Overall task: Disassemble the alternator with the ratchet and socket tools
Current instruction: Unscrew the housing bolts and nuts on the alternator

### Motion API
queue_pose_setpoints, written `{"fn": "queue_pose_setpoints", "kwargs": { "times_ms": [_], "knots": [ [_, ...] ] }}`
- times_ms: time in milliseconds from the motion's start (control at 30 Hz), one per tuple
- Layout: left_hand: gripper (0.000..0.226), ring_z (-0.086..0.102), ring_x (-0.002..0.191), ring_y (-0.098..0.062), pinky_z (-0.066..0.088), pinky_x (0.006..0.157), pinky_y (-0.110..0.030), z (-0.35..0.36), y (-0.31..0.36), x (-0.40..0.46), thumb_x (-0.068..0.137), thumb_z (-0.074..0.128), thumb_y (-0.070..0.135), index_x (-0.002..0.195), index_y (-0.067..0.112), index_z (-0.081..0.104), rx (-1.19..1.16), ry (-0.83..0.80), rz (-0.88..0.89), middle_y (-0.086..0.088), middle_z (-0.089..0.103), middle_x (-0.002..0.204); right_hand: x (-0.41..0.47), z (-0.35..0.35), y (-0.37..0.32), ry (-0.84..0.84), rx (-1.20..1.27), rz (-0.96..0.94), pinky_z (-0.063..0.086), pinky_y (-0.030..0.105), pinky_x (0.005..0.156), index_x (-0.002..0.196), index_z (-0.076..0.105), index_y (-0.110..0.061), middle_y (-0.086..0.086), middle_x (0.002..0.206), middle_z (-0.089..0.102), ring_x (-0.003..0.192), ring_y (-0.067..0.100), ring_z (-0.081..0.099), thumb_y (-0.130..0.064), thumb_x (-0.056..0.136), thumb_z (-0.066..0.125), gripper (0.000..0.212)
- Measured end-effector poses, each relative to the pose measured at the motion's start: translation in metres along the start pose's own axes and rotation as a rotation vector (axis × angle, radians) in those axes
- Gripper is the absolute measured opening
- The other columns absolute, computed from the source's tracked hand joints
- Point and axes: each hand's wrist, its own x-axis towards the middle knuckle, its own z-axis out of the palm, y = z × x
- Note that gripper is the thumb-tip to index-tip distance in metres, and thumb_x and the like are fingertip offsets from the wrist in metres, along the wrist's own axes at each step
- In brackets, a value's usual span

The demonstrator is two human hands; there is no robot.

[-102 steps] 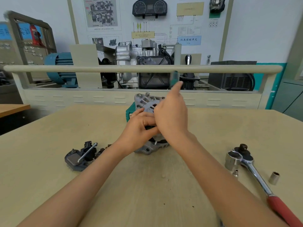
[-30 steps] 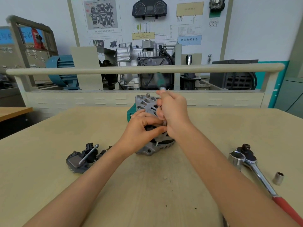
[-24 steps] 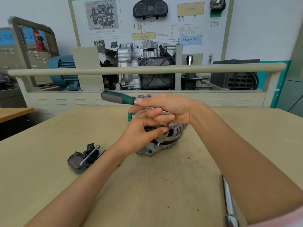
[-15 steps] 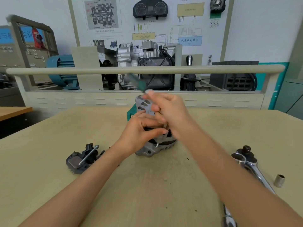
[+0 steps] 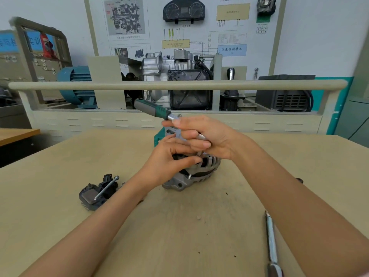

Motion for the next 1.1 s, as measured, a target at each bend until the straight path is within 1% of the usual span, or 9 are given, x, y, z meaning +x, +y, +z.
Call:
{"fn": "queue_pose_setpoints", "kwargs": {
  "times_ms": [100,200,267,333,433,600,700,933,1100],
  "knots": [
    [0.025,0.055,0.095,0.012,0.029,0.108,-0.052,0.0,-0.004,-0.002,0.068,0.075,0.027,0.09,0.038,0.069,-0.045,0.008,-0.016,0.037,0.063,0.086,0.0,0.016,0.016,0.346,0.038,-0.211,0.033,0.013,0.038,0.095,0.065,-0.01,-0.009,0.045,0.042,0.031,0.002,0.032,-0.017,0.095,0.052,0.015],
    [0.02,0.058,0.09,0.011,0.018,0.111,-0.027,0.0,-0.006,-0.004,0.073,0.073,0.022,0.086,0.036,0.071,0.004,0.017,-0.027,0.037,0.064,0.081,0.01,0.033,0.032,0.915,0.069,-0.374,0.033,0.028,0.049,0.07,0.051,-0.015,0.001,0.059,0.045,0.048,0.013,0.038,-0.019,0.097,0.047,0.028],
    [0.031,0.058,0.086,0.011,0.015,0.109,-0.019,0.0,-0.006,-0.004,0.074,0.074,0.011,0.071,0.042,0.071,0.013,0.038,-0.049,0.035,0.064,0.077,0.016,0.037,0.029,1.039,0.13,-0.35,0.033,0.031,0.053,0.069,0.046,-0.017,0.004,0.064,0.045,0.053,0.016,0.038,-0.019,0.099,0.043,0.03],
    [0.032,0.059,0.084,0.009,0.016,0.112,-0.025,0.001,-0.004,-0.003,0.074,0.073,0.014,0.075,0.045,0.065,0.033,0.031,-0.067,0.03,0.066,0.075,0.015,0.03,0.025,0.911,0.136,-0.314,0.03,0.025,0.047,0.079,0.056,-0.014,0.001,0.06,0.042,0.046,0.01,0.034,-0.017,0.098,0.044,0.024],
    [0.022,0.054,0.092,0.013,0.025,0.111,-0.046,0.001,-0.001,-0.003,0.073,0.074,0.02,0.072,0.042,0.07,0.042,0.026,-0.071,0.032,0.065,0.081,0.005,0.008,0.017,0.393,0.06,-0.197,0.026,0.015,0.037,0.11,0.061,-0.008,-0.008,0.05,0.041,0.032,0.002,0.031,-0.017,0.098,0.046,0.022],
    [0.027,0.05,0.101,0.016,0.028,0.109,-0.053,0.0,0.002,-0.002,0.07,0.072,0.024,0.095,0.034,0.067,-0.028,0.02,-0.053,0.038,0.063,0.09,-0.001,-0.006,0.003,-0.063,-0.017,-0.016,0.031,0.013,0.04,0.108,0.063,-0.015,-0.01,0.043,0.035,0.031,0.001,0.028,-0.019,0.095,0.048,0.02],
    [0.021,0.054,0.095,0.012,0.031,0.105,-0.055,0.001,0.003,-0.002,0.067,0.076,0.031,0.088,0.032,0.07,-0.047,0.035,-0.06,0.034,0.065,0.086,-0.002,-0.001,0.006,0.017,0.039,-0.059,0.03,0.012,0.037,0.107,0.064,-0.013,-0.009,0.043,0.036,0.031,0.001,0.028,-0.019,0.095,0.05,0.02],
    [0.022,0.055,0.089,0.01,0.027,0.108,-0.048,0.003,0.001,-0.004,0.068,0.077,0.019,0.081,0.036,0.07,-0.018,0.077,-0.08,0.029,0.066,0.078,0.006,0.036,0.033,0.96,0.215,-0.431,0.034,0.027,0.051,0.073,0.052,-0.021,-0.005,0.054,0.045,0.049,0.011,0.038,-0.02,0.1,0.041,0.029],
    [0.015,0.054,0.086,0.009,0.029,0.105,-0.049,0.002,0.0,-0.004,0.073,0.076,0.016,0.084,0.025,0.073,0.029,0.057,-0.052,0.016,0.068,0.085,0.004,0.026,0.022,0.843,-0.139,-0.269,0.041,0.028,0.055,0.092,0.051,-0.013,0.0,0.069,0.054,0.055,0.012,0.052,-0.021,0.102,0.033,0.022]
  ]
}}
